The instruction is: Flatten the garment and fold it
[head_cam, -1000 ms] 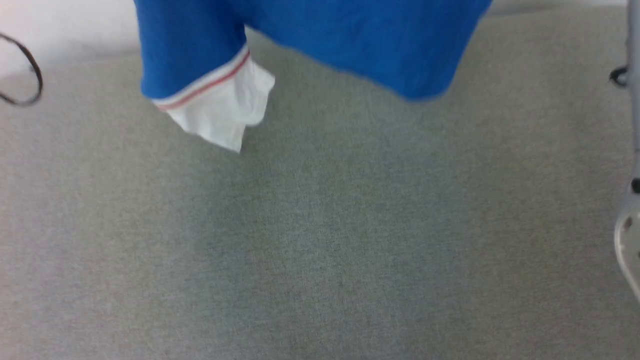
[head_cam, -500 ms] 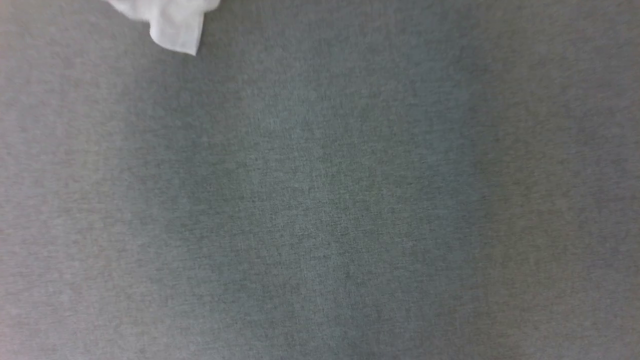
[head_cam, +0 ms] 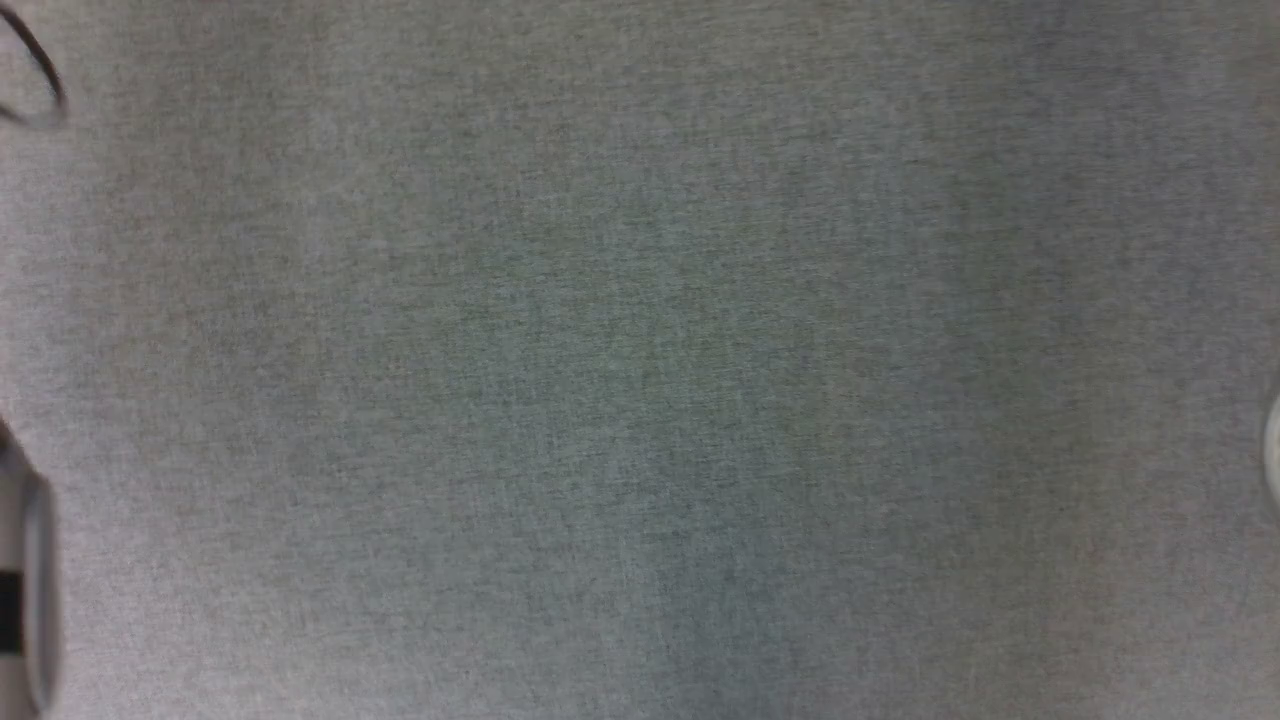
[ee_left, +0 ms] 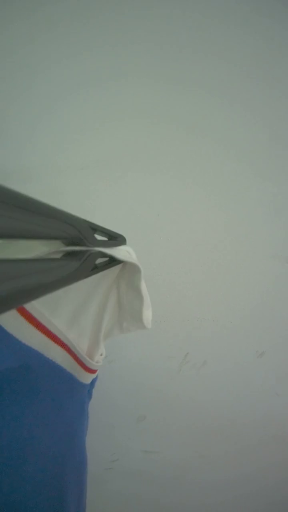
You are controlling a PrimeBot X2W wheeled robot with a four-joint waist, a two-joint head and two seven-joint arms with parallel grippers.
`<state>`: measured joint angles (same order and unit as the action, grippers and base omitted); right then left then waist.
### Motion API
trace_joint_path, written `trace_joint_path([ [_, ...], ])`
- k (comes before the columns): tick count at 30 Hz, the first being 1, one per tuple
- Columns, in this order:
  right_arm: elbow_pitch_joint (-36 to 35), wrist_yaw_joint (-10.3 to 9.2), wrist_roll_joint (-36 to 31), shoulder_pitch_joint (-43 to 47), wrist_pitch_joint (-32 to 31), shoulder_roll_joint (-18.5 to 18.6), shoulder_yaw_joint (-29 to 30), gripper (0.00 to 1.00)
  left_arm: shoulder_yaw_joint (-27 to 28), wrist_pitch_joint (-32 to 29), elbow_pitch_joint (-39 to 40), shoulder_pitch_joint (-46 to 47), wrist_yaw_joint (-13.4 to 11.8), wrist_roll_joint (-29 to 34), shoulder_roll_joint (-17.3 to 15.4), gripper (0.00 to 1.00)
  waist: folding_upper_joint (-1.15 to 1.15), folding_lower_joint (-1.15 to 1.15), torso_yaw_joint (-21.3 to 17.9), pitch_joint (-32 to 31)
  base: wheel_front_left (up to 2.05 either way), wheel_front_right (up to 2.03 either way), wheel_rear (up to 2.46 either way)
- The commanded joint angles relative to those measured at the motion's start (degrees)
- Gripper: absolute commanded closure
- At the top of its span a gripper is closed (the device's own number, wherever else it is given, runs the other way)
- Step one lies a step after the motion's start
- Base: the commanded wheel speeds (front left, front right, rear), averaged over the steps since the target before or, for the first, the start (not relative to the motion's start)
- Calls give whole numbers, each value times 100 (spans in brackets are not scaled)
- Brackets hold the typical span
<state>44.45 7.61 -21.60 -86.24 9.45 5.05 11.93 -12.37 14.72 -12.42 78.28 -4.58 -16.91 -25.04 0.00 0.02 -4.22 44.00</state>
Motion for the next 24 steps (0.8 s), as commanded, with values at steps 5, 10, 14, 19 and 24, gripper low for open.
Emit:
trace_joint_path([
  [5, -22, -12, 370, 562, 369, 66, -267, 100, 725, 28, 545, -1061, 302, 101, 346, 100, 0, -2, 153, -146, 0, 0, 0],
  [10, -340, -12, 851, 1249, 468, 144, -527, 100, 981, 28, 868, -1952, 548, 198, 485, 100, 0, -2, 223, -473, 0, 0, 0],
  [14, -837, -12, 1420, 2182, 434, 249, -831, 100, 1115, 28, 1025, -2976, 732, 193, 491, 100, 0, -2, 241, -887, 0, 0, 0],
  [19, -1799, -12, 2247, 3447, 14, 444, -1085, 100, 1145, 5, 1385, -4366, 768, 151, 493, 100, 0, -2, 269, -1419, 0, 0, 0],
  [24, -2964, -12, 2792, 4843, -503, 657, -1021, 100, 961, -274, 1788, -5657, 695, 293, 447, 100, 0, -2, 338, -1864, 0, 0, 0],
])
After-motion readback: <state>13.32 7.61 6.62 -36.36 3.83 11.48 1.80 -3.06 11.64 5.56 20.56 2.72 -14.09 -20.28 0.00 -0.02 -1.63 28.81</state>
